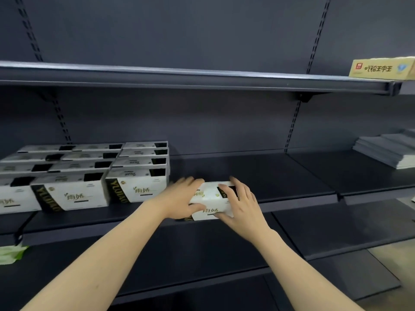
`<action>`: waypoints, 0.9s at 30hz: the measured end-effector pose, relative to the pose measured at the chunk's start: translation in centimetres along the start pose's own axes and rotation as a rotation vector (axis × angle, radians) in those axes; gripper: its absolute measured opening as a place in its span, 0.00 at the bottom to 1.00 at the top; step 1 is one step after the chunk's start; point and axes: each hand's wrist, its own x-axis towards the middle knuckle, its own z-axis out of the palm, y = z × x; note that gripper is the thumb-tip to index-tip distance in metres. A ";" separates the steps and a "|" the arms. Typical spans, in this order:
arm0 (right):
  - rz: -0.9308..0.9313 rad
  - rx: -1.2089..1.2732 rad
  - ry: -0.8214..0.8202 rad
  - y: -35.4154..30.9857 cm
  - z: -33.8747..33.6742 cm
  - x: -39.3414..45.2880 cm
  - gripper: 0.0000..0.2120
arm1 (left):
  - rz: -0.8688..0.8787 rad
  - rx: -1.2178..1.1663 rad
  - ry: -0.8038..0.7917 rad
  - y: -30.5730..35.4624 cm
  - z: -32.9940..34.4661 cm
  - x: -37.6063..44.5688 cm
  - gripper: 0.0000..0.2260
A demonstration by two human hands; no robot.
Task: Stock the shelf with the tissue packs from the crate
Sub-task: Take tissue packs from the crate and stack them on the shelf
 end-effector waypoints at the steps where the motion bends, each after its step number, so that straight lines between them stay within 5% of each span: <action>1: 0.001 0.002 0.002 0.6 0.3 0.4 0.31 | -0.011 0.009 -0.006 0.0 0.1 0.7 0.31; 14: -0.012 0.157 -0.015 4.2 4.5 5.6 0.32 | -0.143 0.256 0.070 -0.2 1.3 6.0 0.28; 27: 0.029 0.037 0.026 4.4 7.6 10.2 0.37 | -0.315 0.226 0.213 -1.8 3.0 10.1 0.26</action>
